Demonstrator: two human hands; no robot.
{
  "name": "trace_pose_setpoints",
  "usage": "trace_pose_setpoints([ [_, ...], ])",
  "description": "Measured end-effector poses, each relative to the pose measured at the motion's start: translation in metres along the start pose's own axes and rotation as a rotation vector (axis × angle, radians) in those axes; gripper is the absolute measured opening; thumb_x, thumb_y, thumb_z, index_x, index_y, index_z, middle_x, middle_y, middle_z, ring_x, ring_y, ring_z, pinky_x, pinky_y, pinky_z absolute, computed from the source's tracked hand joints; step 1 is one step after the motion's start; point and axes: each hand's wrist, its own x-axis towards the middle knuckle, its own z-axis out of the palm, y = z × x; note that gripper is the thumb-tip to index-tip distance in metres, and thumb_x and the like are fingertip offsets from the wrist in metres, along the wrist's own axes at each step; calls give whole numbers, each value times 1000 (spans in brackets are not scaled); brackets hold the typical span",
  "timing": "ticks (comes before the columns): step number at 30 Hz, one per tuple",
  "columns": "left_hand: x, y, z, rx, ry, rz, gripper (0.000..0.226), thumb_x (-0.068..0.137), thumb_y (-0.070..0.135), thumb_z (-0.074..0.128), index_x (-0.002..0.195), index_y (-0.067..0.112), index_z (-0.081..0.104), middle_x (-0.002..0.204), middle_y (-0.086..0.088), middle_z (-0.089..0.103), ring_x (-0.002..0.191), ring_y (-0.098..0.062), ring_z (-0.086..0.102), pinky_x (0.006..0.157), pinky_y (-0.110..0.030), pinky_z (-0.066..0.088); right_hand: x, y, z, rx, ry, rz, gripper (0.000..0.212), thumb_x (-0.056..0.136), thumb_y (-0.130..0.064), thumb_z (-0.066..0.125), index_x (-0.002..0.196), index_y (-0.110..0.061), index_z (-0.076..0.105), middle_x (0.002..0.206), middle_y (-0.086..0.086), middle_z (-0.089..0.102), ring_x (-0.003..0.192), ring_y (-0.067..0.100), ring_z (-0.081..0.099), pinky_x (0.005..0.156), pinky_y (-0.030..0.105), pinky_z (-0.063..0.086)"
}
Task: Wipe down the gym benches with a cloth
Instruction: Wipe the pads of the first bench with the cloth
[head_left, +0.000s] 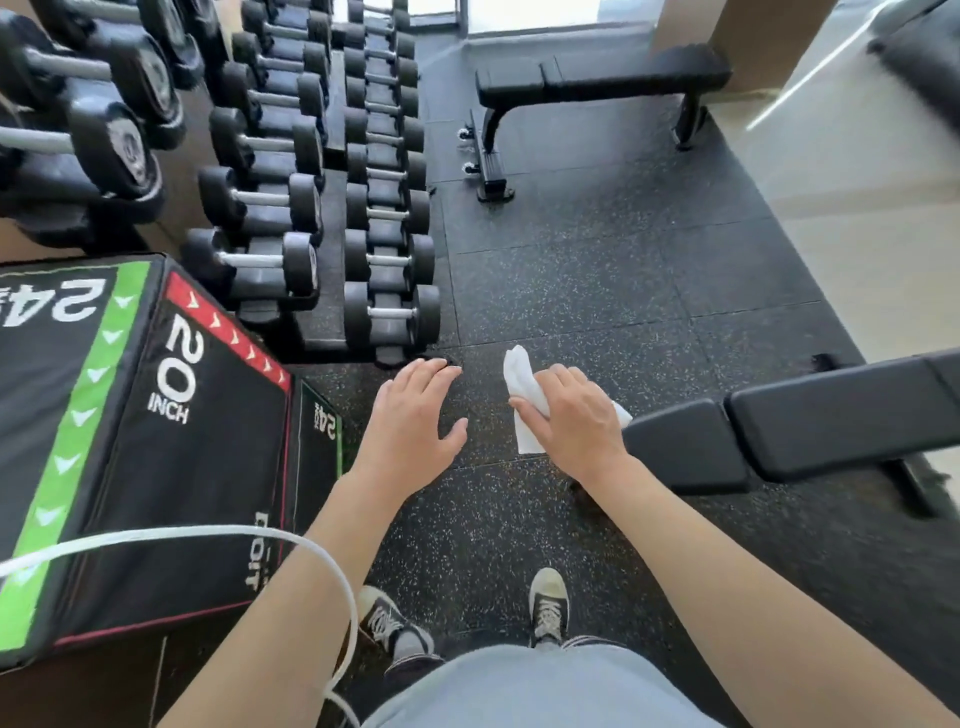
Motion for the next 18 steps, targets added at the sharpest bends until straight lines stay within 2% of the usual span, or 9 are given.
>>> trace_pose_setpoints([
  [8, 23, 97, 35, 6, -20, 71, 65, 94, 38, 69, 152, 16, 49, 158, -3, 46, 151, -26, 36, 121, -48, 34, -41, 90, -39, 15, 83, 56, 40, 102, -48, 56, 96, -10, 62, 86, 4, 59, 80, 25, 55, 66, 39, 48],
  [18, 57, 136, 58, 9, -68, 196, 66, 95, 41, 67, 153, 19, 47, 159, -2, 45, 152, -26, 34, 121, -49, 33, -71, 140, -55, -28, 148, 184, 41, 102, -50, 53, 99, -10, 63, 86, 1, 59, 80, 21, 53, 66, 36, 47],
])
